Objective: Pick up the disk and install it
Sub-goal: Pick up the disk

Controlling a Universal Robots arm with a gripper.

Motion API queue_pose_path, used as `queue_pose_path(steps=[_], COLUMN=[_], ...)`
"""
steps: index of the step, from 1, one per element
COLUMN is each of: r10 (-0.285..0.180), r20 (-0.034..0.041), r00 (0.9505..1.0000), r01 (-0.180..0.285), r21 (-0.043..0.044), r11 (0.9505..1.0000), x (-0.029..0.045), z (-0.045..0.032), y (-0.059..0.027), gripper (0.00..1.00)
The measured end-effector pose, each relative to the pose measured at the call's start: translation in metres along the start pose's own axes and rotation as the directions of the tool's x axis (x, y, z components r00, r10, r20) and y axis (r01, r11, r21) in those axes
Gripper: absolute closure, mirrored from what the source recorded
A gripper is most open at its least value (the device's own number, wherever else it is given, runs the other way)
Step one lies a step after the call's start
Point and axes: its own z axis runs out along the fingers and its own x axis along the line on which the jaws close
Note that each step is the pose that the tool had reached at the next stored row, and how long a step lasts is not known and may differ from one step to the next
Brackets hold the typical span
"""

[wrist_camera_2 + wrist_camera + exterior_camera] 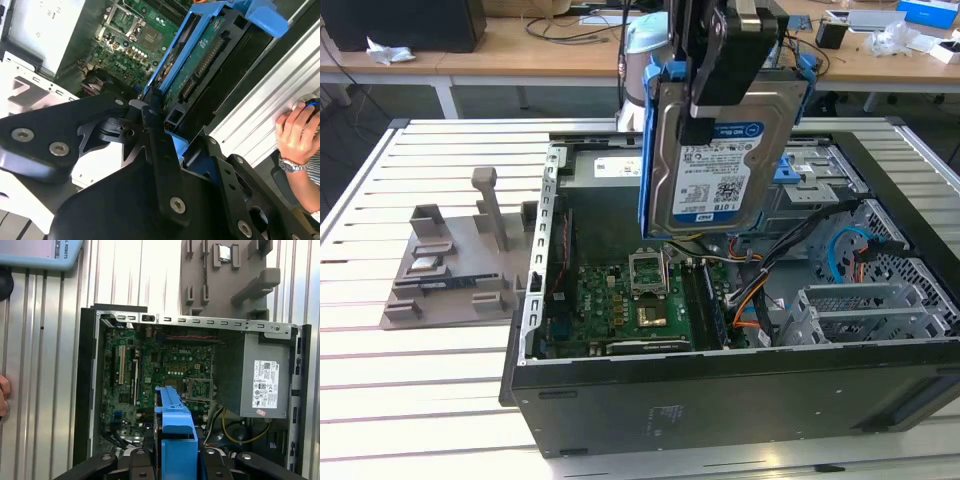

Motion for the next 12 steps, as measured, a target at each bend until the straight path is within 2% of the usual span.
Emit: queue_pose_path(steps=[2,3,4,5,12], r10=[0.000,0.000,0.000,0.000,0.001], r20=[0.0009,0.0045,0.0134,0.0187,0.0182], r00=[1.0000,1.0000,0.9999,0.9998,0.9998], r01=[0.000,0.000,0.000,0.000,-0.001], r21=[0.0001,0.0004,0.0008,0.0012,0.0012], r11=[1.0000,1.0000,1.0000,1.0000,1.0000], x=[0.0169,0.0196,0.0220,0.0236,0.0238], z=[0.0001,0.0002,0.0002,0.0003,0.0003], y=[0.0010,0.0011,0.0012,0.0011,0.0010], gripper=[0.63,0.63,0.63,0.63,0.63])
